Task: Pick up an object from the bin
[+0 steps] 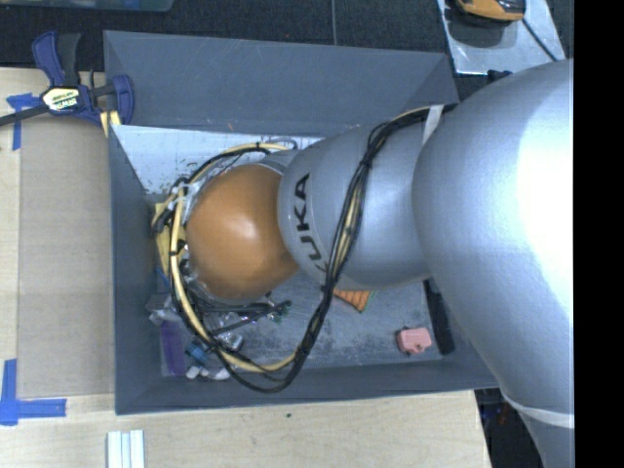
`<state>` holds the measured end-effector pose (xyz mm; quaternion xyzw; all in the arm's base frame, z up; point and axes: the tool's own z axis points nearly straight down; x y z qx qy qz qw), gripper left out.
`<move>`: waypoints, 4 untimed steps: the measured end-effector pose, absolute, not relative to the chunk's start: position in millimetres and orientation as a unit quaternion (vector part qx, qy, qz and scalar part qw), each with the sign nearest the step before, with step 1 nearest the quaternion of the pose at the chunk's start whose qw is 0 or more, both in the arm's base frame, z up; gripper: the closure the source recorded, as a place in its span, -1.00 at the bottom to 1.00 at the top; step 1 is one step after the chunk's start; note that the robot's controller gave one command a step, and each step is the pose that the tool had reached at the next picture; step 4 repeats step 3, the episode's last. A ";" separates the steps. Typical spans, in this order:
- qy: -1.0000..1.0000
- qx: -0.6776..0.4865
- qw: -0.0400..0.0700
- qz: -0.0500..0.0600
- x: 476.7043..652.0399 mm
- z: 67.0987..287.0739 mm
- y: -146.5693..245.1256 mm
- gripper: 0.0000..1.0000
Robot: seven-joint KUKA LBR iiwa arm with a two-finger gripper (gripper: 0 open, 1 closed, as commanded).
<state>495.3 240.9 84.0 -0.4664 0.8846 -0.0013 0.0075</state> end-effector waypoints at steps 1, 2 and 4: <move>0.837 -0.548 0.007 -0.001 490.8 71.7 244.4 1.00; 0.837 -0.548 0.007 -0.001 490.8 72.0 244.4 1.00; 0.837 -0.548 0.003 0.000 487.4 98.7 243.4 1.00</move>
Offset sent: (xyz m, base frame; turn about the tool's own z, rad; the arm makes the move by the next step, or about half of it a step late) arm 0.0000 0.0000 0.0000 0.0000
